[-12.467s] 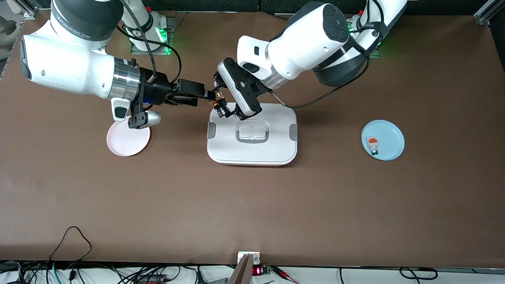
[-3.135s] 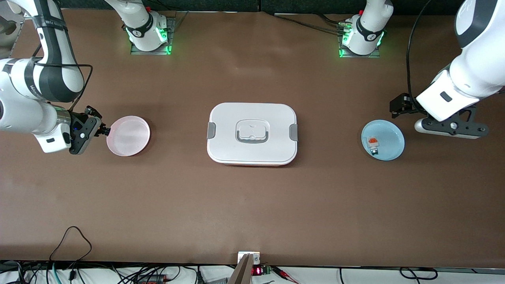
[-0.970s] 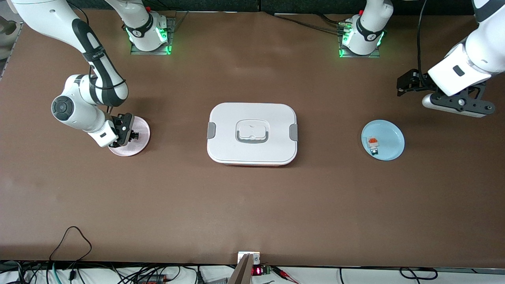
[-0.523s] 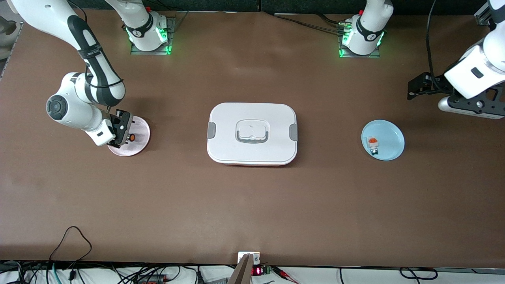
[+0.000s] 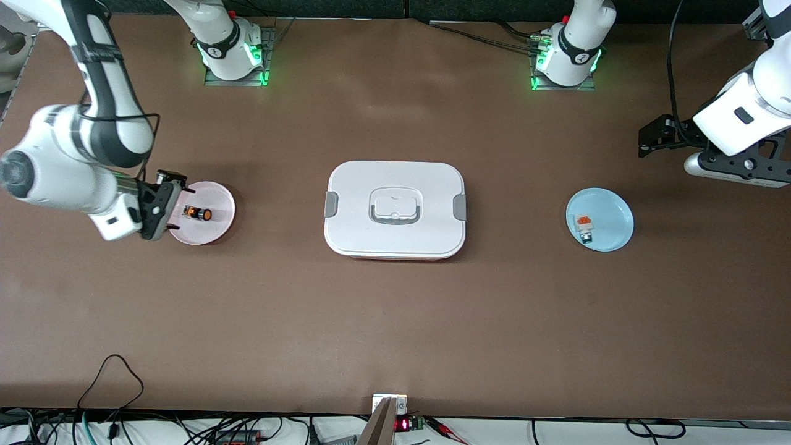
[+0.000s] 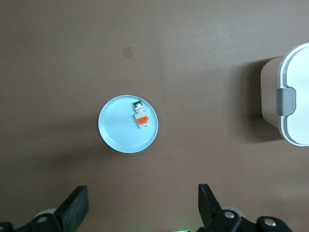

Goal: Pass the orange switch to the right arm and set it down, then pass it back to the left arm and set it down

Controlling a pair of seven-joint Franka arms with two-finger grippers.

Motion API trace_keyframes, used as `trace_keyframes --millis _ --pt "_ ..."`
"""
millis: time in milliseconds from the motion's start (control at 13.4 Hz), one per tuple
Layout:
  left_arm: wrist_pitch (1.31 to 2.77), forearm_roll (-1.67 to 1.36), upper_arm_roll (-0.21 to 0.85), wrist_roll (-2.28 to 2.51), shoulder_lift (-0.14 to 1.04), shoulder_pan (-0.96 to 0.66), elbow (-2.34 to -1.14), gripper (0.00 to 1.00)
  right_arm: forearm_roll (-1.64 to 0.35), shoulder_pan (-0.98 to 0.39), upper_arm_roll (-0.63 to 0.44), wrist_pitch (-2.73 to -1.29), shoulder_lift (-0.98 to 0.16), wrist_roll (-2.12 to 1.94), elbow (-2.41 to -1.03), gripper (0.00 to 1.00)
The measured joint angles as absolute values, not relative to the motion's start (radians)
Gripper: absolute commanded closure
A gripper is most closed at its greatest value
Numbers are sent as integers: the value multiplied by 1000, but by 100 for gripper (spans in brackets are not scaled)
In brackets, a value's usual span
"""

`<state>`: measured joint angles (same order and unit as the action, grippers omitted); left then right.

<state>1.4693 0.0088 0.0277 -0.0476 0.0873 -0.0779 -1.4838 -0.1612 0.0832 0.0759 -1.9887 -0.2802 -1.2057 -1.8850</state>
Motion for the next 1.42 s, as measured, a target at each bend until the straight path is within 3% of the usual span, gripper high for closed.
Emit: trace_keyframes --millis 597,896,1120,1418 --pt "1500 9 28 -48 98 -76 -1476 0 -164 -4 79 -1739 -246 -462 -1597 0" --pt "1536 9 24 -50 206 -1 -1363 0 -160 -34 75 -1598 -208 58 -1519 0" --pt "1535 9 22 -73 228 39 -1339 0 -124 -17 8 -1492 -184 149 -1456 0" --pt "1519 -2 31 -93 228 63 -1335 0 -7 27 -53 -1483 -163 149 -1444 0"
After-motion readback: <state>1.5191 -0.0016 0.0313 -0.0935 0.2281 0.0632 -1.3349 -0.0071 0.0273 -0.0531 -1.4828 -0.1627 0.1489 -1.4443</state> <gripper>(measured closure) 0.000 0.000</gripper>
